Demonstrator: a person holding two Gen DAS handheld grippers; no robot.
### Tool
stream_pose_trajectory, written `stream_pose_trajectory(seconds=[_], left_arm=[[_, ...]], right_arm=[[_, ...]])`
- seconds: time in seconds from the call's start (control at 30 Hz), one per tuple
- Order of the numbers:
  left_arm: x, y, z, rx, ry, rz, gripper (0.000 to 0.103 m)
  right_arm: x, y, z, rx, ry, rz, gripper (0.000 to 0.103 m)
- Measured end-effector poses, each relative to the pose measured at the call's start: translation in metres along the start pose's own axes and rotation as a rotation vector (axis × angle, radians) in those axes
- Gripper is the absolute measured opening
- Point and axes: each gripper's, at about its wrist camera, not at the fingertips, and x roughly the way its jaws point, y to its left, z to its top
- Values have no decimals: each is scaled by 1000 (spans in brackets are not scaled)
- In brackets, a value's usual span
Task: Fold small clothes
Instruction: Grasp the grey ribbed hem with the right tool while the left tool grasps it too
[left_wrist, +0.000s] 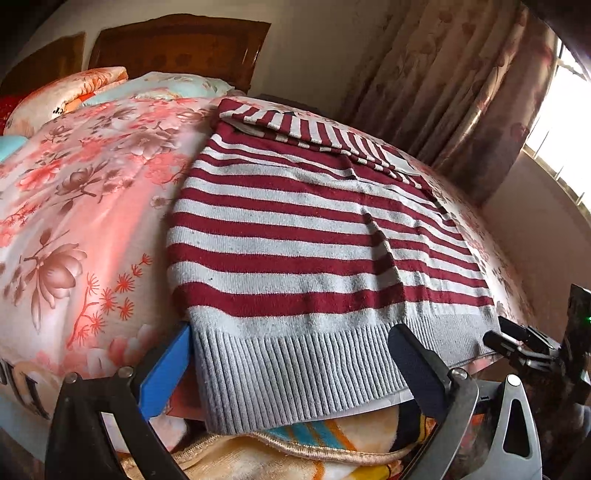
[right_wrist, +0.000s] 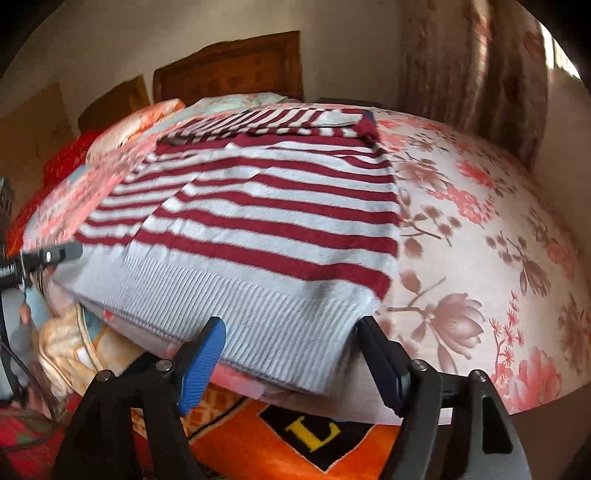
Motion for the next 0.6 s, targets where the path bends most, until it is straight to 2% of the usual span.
stream_pose_trajectory(seconds=[0.03,0.1,0.17,0.2,0.27,0.37,0.47,0.6], left_arm=[[0,0,0,-6,2,0,103],[1,-2,0,-9,2,6,103],[3,-6,-1,8,3,16,103],[3,-8,-2,17,6,12,103],[4,-14,-4,42,18,-9,103],[5,-18,-5,63,25,-17,103],[5,-14,-4,30,10,-40,103],[7,-19,-4,47,14,-7,103]], right_arm=[[-1,-3,0,23,-5,11,73],[-3,-10,1,61,-9,8,60],[-3,-7,1,32,-2,-57,35],[-3,-7,1,33,-4,-48,31],[-2,-5,1,39,-2,-22,18],[0,1,2,30,0,32,16],[-1,-7,0,74,-10,69,16],[1,-10,3,89,-13,76,16]])
